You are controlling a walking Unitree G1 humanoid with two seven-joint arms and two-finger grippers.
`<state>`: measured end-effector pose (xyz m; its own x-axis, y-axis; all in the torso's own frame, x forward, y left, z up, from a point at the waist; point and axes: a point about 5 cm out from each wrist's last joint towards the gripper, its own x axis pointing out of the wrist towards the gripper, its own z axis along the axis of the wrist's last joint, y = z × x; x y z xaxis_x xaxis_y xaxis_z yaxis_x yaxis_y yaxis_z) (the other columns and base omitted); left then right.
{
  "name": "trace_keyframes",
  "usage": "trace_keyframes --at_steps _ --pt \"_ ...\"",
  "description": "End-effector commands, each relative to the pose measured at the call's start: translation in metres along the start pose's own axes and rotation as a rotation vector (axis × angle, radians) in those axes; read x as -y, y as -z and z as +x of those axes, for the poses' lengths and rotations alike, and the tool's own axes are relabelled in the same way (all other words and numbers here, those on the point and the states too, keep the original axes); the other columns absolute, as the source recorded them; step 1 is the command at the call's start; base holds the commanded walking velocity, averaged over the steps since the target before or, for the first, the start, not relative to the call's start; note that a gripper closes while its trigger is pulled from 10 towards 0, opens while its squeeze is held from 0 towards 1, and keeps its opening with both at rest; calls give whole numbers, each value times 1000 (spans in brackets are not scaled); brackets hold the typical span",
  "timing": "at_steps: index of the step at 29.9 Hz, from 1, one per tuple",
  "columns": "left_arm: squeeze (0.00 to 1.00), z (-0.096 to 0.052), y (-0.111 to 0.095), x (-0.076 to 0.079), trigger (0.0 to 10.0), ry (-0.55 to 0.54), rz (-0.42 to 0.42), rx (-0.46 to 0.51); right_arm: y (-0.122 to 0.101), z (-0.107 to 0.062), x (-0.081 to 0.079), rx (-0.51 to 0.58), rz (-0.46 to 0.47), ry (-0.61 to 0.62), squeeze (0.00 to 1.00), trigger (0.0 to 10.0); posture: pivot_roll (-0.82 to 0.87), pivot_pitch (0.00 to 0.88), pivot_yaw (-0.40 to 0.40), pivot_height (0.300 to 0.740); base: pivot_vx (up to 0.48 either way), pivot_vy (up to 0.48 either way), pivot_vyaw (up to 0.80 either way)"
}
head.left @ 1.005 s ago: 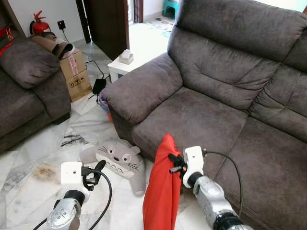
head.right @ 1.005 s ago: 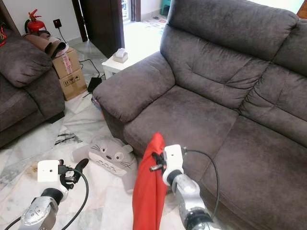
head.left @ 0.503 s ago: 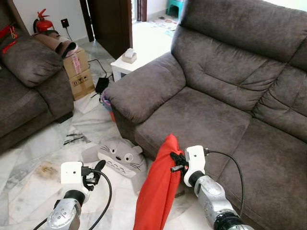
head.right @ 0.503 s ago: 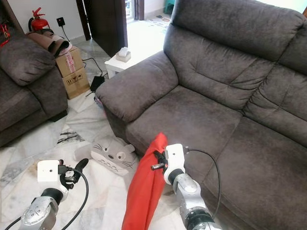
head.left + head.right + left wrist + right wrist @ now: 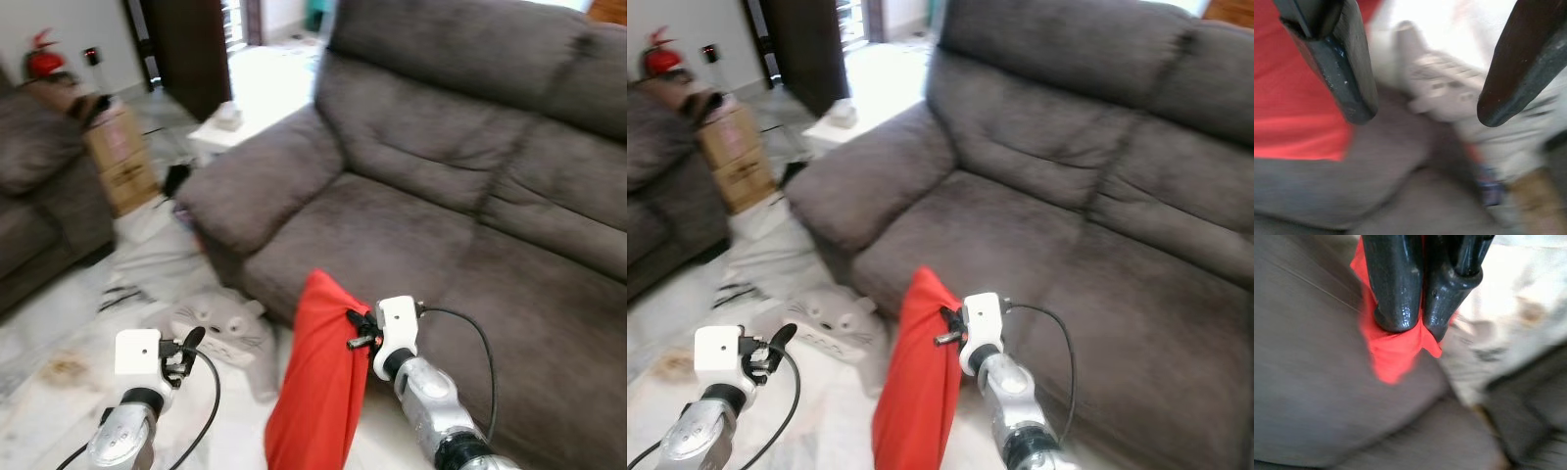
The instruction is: Move the pillow to the sofa from floor
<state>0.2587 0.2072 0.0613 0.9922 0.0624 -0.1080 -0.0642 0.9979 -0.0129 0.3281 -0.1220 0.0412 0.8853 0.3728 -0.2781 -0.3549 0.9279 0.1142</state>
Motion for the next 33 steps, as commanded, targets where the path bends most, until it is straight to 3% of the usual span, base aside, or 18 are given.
trace_keyframes --at_steps 1,18,21,27,30,33 --pt "0 -2 1 -7 10000 -16 11 -9 -32 7 0 147 -23 9 0 10000 213 119 -38 740 0 0 -781" --pt "0 -1 1 -11 10000 -36 23 -10 -35 10 -4 152 -57 13 0 10000 211 117 -38 740 0 0 -781" --pt "0 -1 1 -11 10000 -29 19 -12 -36 10 -6 161 -53 2 0 10000 211 117 -38 740 0 0 0" --pt "0 -4 8 -5 10000 102 29 -85 -28 9 -8 111 -84 -34 0 10000 210 116 -39 740 0 0 0" --pt "0 -10 16 -2 10000 246 112 -157 -24 8 -10 88 -107 -94 0 10000 210 116 -39 740 0 0 0" --pt "0 -13 16 -5 10000 291 121 -177 -23 6 -12 88 -117 -154 0 10000 210 112 -38 740 0 0 0"
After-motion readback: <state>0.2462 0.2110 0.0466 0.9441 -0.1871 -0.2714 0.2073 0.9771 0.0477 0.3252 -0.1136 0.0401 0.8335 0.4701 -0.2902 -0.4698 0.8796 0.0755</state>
